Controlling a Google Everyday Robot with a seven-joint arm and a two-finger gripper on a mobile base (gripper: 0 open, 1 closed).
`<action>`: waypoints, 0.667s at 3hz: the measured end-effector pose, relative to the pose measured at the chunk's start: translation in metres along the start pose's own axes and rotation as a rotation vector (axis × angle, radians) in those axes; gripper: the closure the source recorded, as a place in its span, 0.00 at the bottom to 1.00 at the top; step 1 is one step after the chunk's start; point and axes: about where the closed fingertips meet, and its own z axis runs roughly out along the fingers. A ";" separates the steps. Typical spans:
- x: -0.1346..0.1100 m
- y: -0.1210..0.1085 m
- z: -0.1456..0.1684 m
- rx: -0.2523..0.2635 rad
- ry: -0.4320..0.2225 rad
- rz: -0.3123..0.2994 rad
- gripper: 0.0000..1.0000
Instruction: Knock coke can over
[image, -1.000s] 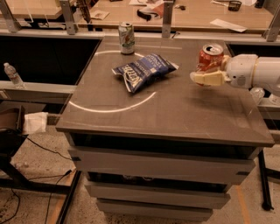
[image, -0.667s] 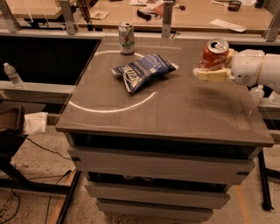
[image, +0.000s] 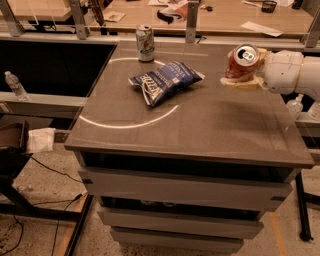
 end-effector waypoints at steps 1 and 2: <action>0.000 0.000 0.000 0.000 0.000 0.001 1.00; -0.008 0.002 0.002 -0.031 0.033 -0.147 1.00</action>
Offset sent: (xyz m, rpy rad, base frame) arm -0.0135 0.0097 0.0197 -0.4253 -0.3580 0.0889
